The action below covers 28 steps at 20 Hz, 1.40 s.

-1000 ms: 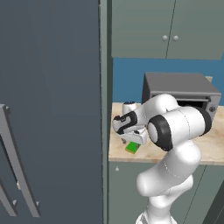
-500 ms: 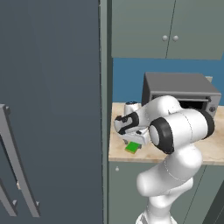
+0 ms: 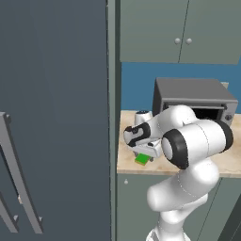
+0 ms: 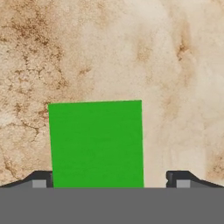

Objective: Place the sponge inside the microwave to prepare for sanitizing.

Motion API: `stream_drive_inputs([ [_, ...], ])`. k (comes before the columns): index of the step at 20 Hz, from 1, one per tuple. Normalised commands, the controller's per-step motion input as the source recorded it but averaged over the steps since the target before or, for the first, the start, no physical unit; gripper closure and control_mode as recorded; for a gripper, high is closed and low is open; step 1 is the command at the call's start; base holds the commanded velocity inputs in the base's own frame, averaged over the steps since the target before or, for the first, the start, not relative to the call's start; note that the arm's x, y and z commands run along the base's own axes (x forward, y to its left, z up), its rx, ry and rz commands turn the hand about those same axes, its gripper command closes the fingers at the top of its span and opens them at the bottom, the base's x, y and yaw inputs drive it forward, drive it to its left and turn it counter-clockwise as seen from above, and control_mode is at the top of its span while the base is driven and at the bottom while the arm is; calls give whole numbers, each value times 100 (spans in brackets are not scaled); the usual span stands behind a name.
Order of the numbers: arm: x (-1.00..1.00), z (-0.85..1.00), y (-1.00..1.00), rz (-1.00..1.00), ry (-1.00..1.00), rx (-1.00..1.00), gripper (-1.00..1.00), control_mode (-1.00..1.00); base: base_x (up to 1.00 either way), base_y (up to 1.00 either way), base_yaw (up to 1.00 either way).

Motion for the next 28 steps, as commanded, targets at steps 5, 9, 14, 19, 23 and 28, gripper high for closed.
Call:
stream_drive_inputs([
  [5, 7, 0, 0, 0, 0, 0, -100, -100, 0, 0, 0],
  [9, 24, -2, 3, 0, 3, 0, -100, -100, 0, 0, 0],
  [14, 4, -22, 1, 0, 0, 0, -100, -100, 0, 0, 0],
  [19, -1, -38, 0, 0, 0, 0, -100, -100, 0, 0, 0],
  [23, -17, -44, -1, -1, 0, 5, -100, -100, 0, 0, 0],
  [28, -21, -16, 0, 0, 0, 5, 100, -100, 0, 0, 0],
])
